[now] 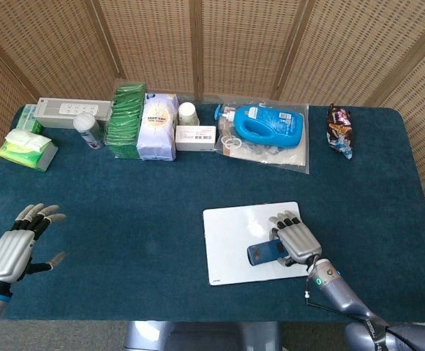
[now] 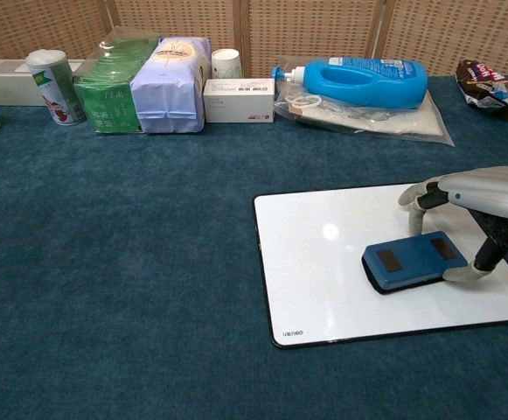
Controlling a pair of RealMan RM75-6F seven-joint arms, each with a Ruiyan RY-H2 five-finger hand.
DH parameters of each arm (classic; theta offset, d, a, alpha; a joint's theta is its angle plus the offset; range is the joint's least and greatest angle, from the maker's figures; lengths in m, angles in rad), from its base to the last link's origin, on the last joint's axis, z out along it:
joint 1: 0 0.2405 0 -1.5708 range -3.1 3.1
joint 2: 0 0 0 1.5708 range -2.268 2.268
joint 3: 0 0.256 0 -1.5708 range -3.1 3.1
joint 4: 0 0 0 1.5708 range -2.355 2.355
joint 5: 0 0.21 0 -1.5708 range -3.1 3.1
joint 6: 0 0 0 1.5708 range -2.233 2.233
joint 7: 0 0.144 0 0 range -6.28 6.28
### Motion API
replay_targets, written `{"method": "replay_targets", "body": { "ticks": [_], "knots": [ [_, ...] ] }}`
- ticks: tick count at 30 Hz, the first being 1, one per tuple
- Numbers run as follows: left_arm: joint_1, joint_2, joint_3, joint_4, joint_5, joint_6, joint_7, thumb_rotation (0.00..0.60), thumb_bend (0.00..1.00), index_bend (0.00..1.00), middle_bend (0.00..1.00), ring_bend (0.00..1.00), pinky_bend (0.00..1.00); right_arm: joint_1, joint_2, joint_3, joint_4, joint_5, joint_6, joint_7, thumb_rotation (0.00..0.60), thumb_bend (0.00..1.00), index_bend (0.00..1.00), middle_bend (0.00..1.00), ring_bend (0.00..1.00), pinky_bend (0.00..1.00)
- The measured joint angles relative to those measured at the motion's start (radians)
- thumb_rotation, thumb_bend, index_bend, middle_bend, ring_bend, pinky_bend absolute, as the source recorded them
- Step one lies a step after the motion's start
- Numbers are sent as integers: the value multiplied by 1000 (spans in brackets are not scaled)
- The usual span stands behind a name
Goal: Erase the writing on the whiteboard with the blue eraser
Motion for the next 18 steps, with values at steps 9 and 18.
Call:
{"method": "replay_targets", "body": {
  "ticks": [9, 18],
  "knots": [
    [1, 0, 0, 9, 3, 0, -12, 600, 321, 221, 154, 23, 0, 24, -9, 27, 40, -17, -24, 25, 600, 239, 622, 141, 0, 0],
    [-6, -5, -1, 12, 4, -10, -12, 600, 321, 221, 153, 23, 0, -1, 8, -6, -24, -16, 13, -27, 600, 239, 617, 141, 0, 0]
  ]
}}
